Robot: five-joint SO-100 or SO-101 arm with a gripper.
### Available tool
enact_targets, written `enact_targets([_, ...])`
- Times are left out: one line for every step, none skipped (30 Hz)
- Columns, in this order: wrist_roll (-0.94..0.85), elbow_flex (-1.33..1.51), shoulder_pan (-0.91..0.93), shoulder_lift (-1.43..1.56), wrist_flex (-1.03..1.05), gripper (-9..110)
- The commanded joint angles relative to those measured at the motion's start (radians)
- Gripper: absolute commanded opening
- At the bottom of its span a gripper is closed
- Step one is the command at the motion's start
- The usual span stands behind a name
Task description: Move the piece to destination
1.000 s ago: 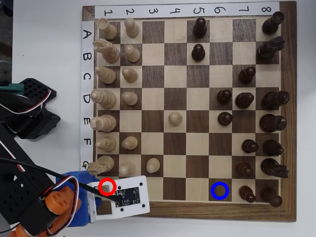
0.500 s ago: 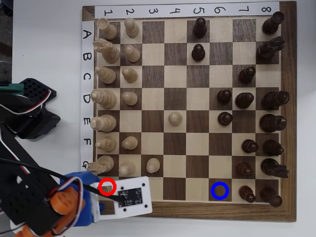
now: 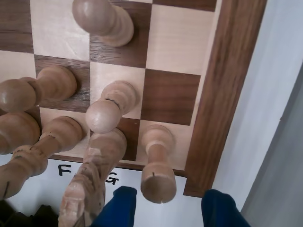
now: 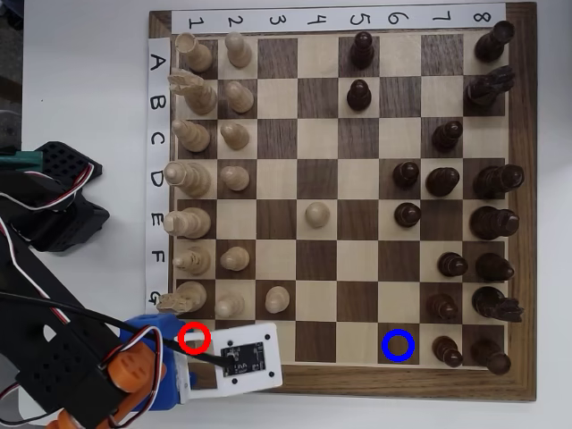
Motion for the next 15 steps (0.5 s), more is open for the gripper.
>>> enact_targets([0.029, 0.006, -0.017, 0.002, -0.035, 20])
enact_targets([0.032, 0.006, -0.017, 0.000, -0.035, 20])
enact_targets([0.034, 0.006, -0.017, -0.003, -0.037, 20])
enact_targets([0.034, 0.006, -0.017, -0.006, -0.037, 20])
enact_targets([0.034, 0.006, -0.017, -0.008, -0.038, 20])
enact_targets([0.034, 0.008, -0.015, -0.009, -0.041, 20])
enact_targets([0.031, 0.009, -0.012, -0.011, -0.044, 20])
enact_targets([0.029, 0.009, -0.012, -0.014, -0.046, 20])
enact_targets([0.029, 0.009, -0.011, -0.015, -0.048, 20])
enact_targets([0.028, 0.009, -0.011, -0.020, -0.049, 20])
enact_targets([0.028, 0.009, -0.011, -0.021, -0.049, 20])
enact_targets([0.028, 0.009, -0.011, -0.026, -0.051, 20])
enact_targets([0.028, 0.009, -0.012, -0.031, -0.051, 20])
enact_targets([0.029, 0.009, -0.014, -0.035, -0.052, 20])
enact_targets([0.032, 0.009, -0.017, -0.038, -0.054, 20])
